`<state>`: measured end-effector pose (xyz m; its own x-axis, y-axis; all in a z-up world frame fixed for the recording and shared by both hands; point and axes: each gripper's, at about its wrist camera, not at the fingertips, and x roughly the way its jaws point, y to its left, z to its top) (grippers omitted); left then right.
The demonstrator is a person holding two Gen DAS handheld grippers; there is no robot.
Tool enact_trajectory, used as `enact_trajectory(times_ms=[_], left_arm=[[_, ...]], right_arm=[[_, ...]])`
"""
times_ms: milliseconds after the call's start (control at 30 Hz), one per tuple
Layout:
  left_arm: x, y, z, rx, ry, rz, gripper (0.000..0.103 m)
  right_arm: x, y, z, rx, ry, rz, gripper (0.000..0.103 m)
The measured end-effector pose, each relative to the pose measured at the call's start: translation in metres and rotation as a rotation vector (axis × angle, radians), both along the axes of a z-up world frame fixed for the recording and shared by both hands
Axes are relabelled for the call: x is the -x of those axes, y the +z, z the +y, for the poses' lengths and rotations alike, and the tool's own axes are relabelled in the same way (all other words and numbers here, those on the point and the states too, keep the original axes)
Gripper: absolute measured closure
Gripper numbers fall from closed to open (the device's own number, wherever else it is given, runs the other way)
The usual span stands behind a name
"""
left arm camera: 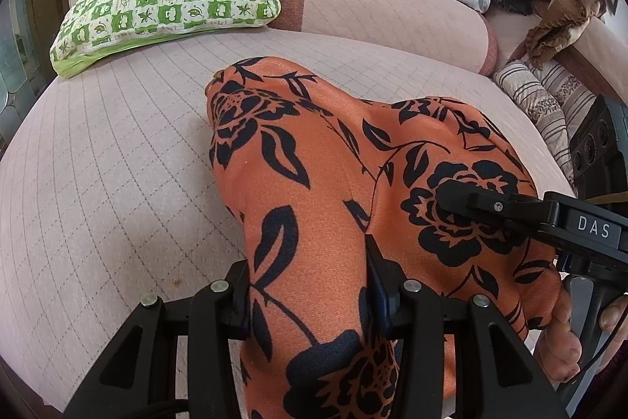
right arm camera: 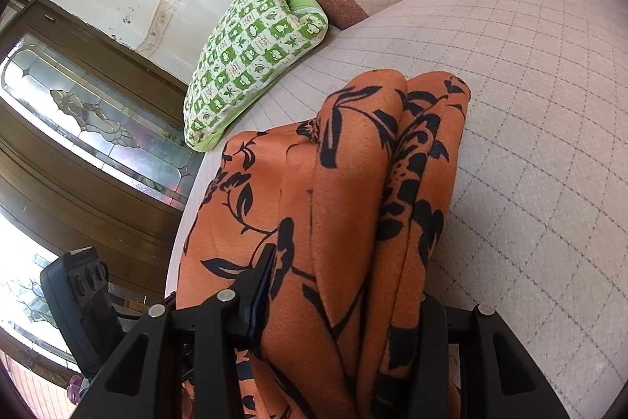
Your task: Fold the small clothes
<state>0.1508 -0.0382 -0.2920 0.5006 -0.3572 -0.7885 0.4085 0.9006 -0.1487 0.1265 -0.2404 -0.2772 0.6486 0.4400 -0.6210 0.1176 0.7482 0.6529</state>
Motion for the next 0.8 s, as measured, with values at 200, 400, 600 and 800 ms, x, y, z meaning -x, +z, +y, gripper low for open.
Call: enact_trajectory(times_ms=[200,400,600,800], left_arm=[[0.001,0.001,0.001,-0.003,0.0,0.006,0.056],[-0.001,0.002,0.001,-0.008,0.007,0.02,0.056],[-0.002,0.004,0.001,-0.009,0.013,0.024,0.056],[-0.004,0.004,0.0,-0.014,0.019,0.031,0.056]], right_arm=[[-0.002,-0.001,0.0,0.004,0.002,0.007,0.056],[-0.007,-0.003,0.002,0.006,0.003,0.019,0.056],[-0.011,-0.003,0.003,0.005,0.002,0.024,0.056],[-0.011,-0.004,0.004,-0.003,-0.006,0.035,0.056]])
